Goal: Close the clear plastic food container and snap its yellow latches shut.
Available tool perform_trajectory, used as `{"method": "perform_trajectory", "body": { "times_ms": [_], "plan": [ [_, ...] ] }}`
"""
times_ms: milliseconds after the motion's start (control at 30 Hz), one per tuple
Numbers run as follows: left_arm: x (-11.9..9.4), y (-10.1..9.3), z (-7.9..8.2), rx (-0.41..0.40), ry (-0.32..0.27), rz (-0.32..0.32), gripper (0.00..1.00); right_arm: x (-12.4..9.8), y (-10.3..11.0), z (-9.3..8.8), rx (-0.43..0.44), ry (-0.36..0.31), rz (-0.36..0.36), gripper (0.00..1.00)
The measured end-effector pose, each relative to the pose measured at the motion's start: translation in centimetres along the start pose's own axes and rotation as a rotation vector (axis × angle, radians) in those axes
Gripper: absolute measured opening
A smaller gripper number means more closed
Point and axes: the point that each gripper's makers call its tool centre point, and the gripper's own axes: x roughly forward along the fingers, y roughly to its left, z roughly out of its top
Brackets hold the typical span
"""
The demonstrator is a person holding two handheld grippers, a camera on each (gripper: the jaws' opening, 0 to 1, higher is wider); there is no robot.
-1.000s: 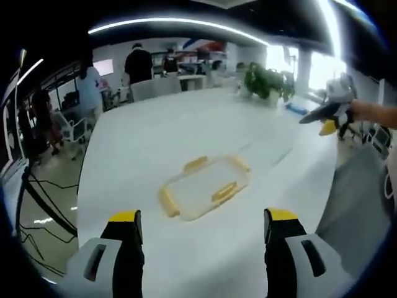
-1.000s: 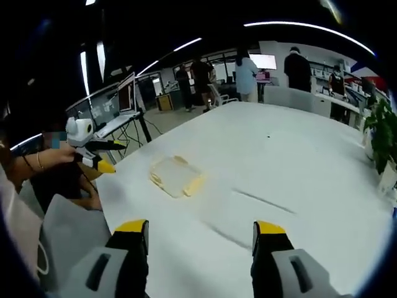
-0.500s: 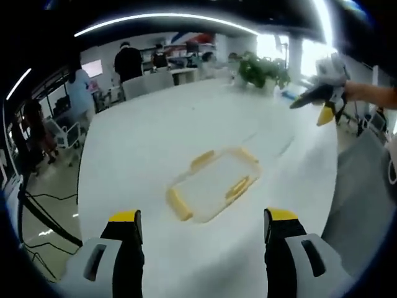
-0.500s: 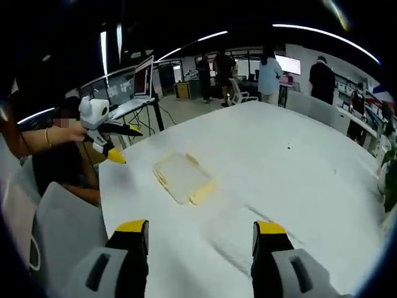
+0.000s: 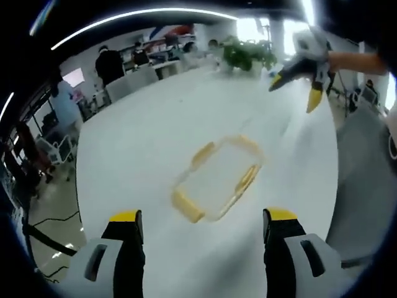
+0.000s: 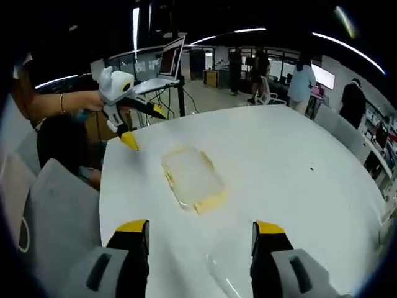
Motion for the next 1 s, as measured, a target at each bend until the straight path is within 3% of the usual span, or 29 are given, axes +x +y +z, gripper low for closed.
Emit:
{"method": "perform_trajectory", "body": {
  "times_ms": [133,400,1000],
  "plan": [
    [0.7,0.0,-0.1,0.045,0.017,-0.021,0.75,1.1,0.0,0.3,-0.045,0.021,0.019,0.62],
    [2.7,0.0,-0.6,0.222,0.105,-0.093,0.74,3.4,-0.9,0.4,-0.088,0.069,0.043,0.62],
    [5.5,0.4,-1.2,0.361,0.188,-0.21,0.72,7.5,-1.0,-0.2,-0.148,0.173,0.131,0.62]
  ]
}}
